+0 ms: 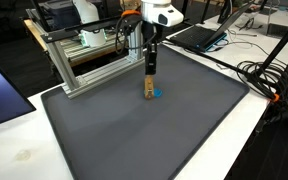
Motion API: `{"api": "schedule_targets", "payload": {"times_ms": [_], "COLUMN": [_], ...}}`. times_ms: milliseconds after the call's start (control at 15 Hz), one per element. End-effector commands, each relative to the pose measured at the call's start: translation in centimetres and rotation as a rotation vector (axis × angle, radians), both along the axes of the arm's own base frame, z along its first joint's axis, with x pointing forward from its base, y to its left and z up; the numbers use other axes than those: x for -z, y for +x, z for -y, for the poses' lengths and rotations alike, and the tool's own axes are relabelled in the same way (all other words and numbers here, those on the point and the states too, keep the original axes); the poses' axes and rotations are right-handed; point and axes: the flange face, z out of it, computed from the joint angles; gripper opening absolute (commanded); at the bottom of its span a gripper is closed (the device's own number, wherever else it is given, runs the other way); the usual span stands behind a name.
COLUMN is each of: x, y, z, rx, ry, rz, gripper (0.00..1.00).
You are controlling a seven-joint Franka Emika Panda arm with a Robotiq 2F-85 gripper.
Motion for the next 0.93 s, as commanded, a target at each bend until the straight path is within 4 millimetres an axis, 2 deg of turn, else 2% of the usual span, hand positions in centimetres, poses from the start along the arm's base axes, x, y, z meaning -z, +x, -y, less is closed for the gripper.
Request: {"api": "schedule_targets", "payload": {"times_ms": [0, 600, 733, 867], "x": [2.9, 2.7, 2.0, 0.4], "y": [-2.7, -2.8, -2.7, -2.4], "z": [1.6, 1.8, 2.0, 2.3], "rx": [0.001, 0.019, 0.059, 0.139], "ry": [-0.014, -0.017, 0.003, 0.03], "rz": [-0.098, -0.099, -0.098, -0.072], "gripper": [0.22, 0.22, 0.22, 0.22]}}
